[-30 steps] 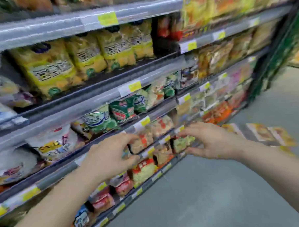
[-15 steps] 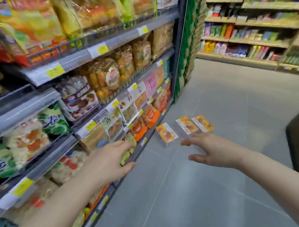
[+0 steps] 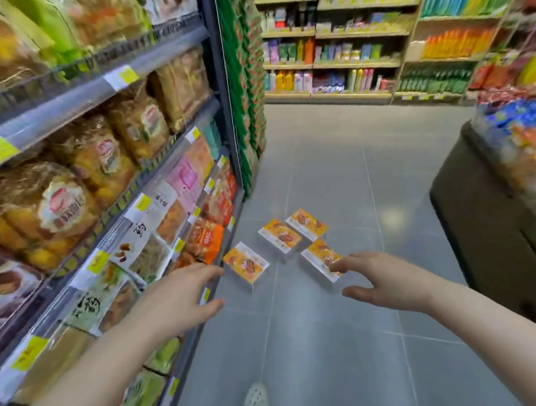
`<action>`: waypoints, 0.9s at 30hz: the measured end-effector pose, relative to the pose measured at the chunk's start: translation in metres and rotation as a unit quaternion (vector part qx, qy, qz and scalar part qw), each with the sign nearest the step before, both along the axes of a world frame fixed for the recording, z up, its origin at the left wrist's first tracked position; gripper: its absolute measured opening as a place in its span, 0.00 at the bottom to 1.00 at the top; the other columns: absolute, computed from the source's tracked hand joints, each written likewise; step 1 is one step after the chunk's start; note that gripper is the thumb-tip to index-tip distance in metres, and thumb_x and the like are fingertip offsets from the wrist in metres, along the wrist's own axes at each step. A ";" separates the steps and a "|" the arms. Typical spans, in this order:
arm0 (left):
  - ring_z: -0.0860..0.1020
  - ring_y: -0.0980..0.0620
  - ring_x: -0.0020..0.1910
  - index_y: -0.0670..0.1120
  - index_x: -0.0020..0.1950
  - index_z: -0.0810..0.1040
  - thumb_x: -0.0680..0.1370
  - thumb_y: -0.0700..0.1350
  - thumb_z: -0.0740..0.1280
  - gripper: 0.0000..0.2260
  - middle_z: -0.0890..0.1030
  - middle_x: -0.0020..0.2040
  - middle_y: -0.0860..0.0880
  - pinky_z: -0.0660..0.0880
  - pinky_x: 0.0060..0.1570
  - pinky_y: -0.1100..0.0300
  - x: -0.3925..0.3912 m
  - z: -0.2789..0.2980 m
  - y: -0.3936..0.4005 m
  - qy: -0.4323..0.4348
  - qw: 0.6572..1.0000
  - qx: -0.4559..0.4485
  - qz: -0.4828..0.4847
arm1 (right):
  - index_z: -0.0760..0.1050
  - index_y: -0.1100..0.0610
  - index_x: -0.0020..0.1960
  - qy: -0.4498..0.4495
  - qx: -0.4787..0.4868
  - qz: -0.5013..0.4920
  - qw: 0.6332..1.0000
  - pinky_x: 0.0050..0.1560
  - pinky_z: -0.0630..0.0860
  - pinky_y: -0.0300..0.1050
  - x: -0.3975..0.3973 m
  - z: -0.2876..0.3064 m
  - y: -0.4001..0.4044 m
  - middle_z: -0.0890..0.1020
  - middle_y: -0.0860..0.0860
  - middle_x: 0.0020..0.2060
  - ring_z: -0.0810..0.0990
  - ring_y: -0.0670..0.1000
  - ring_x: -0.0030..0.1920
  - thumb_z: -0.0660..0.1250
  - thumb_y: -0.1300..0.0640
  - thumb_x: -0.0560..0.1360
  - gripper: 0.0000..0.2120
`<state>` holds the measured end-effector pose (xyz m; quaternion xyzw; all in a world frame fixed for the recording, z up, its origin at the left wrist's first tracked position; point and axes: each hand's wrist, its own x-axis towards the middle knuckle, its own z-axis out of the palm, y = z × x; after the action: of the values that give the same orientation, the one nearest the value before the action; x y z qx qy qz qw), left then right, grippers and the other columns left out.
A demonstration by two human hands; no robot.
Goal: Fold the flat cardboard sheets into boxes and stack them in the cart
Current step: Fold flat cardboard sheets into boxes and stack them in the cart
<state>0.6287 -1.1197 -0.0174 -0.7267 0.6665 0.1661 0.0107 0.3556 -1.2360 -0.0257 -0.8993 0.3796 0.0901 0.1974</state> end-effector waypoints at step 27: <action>0.70 0.59 0.62 0.58 0.67 0.65 0.75 0.56 0.61 0.20 0.72 0.63 0.60 0.71 0.58 0.56 -0.038 -0.039 -0.427 0.029 0.980 0.009 -0.198 | 0.64 0.46 0.67 -0.023 0.083 -0.280 0.956 0.63 0.70 0.44 -0.062 -0.056 -0.303 0.72 0.44 0.63 0.71 0.46 0.63 0.60 0.49 0.77 0.19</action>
<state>0.5911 -1.5469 -0.0567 -0.5755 0.7954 0.1877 0.0311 0.2936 -1.5392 -0.0820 -0.7395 0.6024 0.0419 0.2974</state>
